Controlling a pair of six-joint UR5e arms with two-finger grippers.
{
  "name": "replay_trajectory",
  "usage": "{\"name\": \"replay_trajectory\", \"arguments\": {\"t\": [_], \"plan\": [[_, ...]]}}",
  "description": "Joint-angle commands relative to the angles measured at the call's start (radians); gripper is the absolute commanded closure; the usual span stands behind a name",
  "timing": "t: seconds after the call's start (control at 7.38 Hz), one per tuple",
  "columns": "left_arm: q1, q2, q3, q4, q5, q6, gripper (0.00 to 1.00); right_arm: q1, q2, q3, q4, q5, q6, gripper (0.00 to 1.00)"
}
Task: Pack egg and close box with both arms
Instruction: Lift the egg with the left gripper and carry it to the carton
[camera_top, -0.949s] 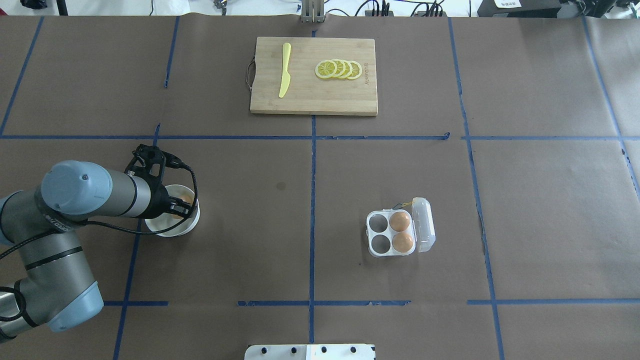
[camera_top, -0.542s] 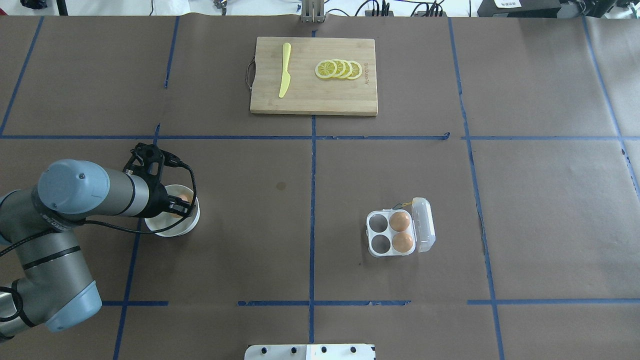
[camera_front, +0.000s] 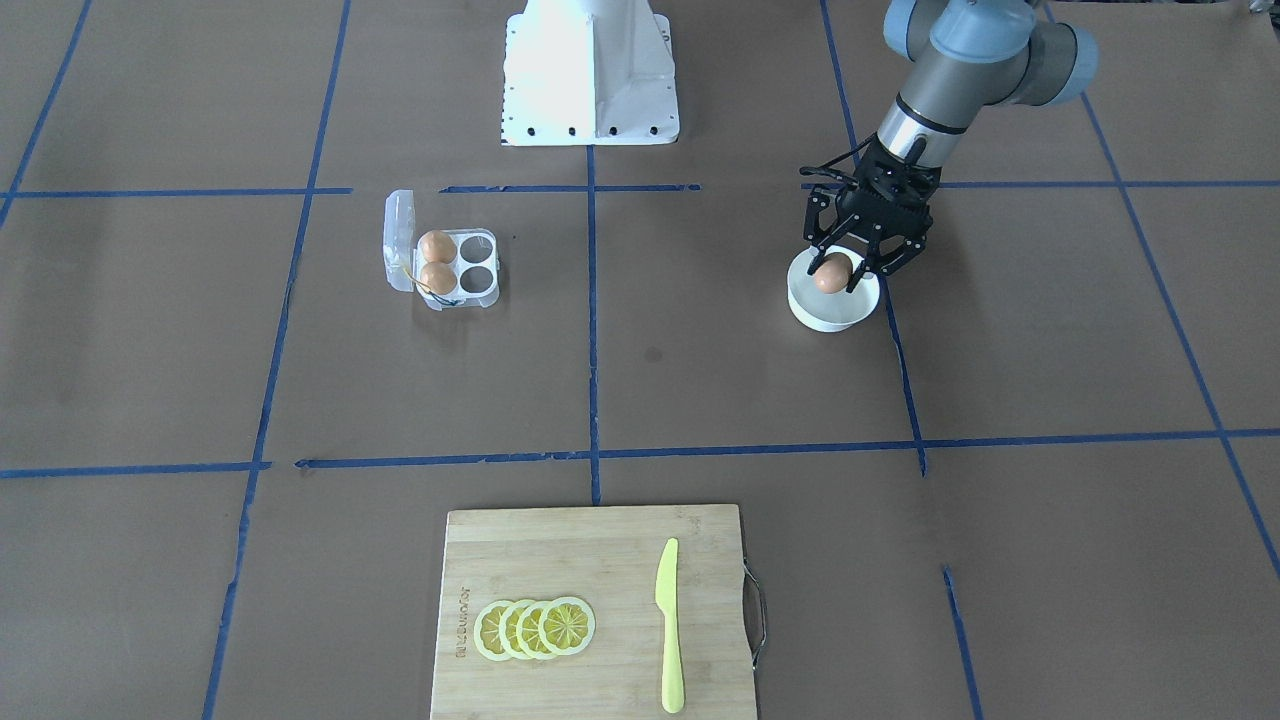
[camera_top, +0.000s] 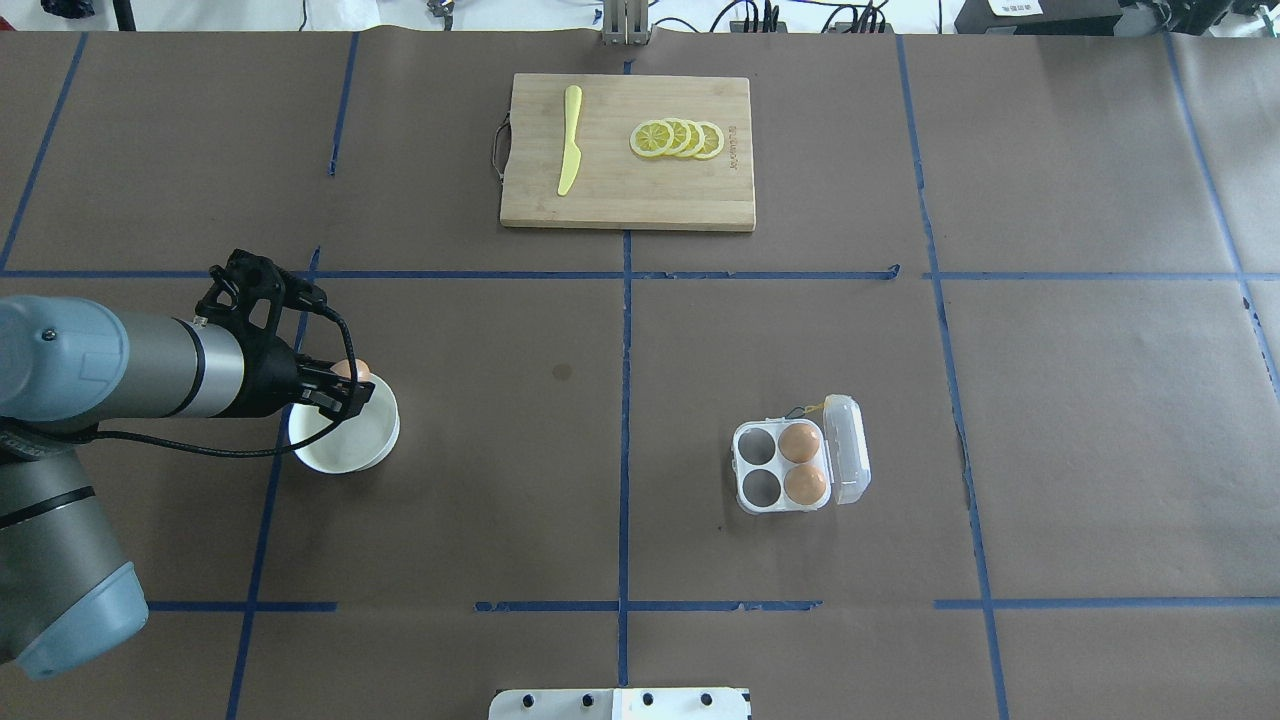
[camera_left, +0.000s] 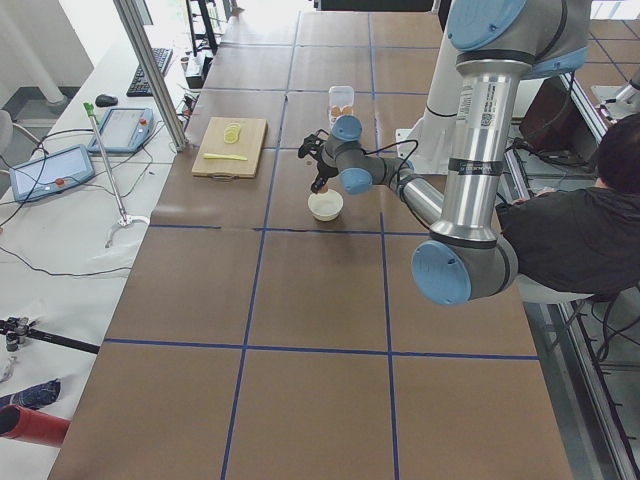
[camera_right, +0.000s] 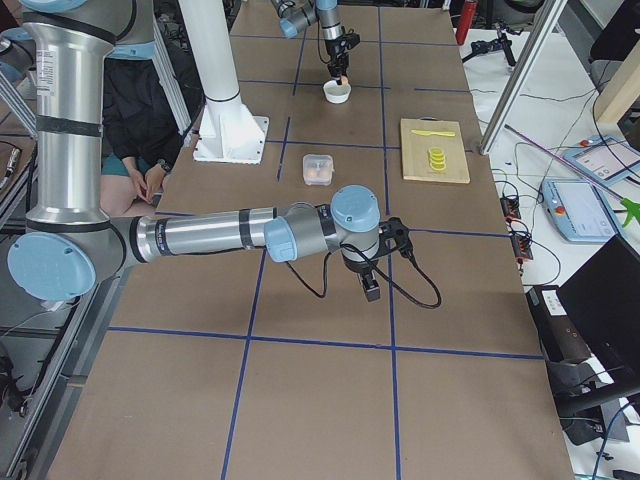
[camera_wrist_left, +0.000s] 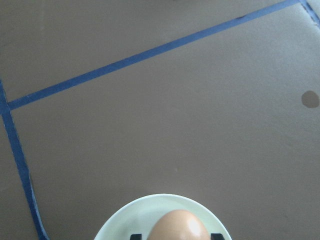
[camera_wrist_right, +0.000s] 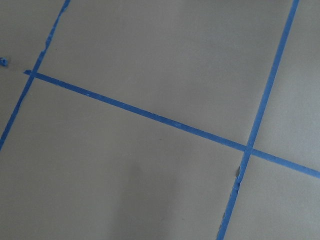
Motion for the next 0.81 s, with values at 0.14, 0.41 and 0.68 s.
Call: {"name": "replay_trajectory", "arguments": {"t": [0.14,0.41,0.68], "plan": [[0.006,-0.166,0.100,-0.211,0.066,0.056,1.00,0.000,0.000,0.000,0.002,0.000,0.000,0.00],[0.013,-0.293,0.197,-0.308,0.061,0.070,1.00,0.000,0.000,0.000,0.000,0.000,0.000,0.00],[0.055,-0.292,0.209,-0.458,0.081,0.202,1.00,0.000,-0.002,0.000,0.002,0.000,0.000,0.00]]}}
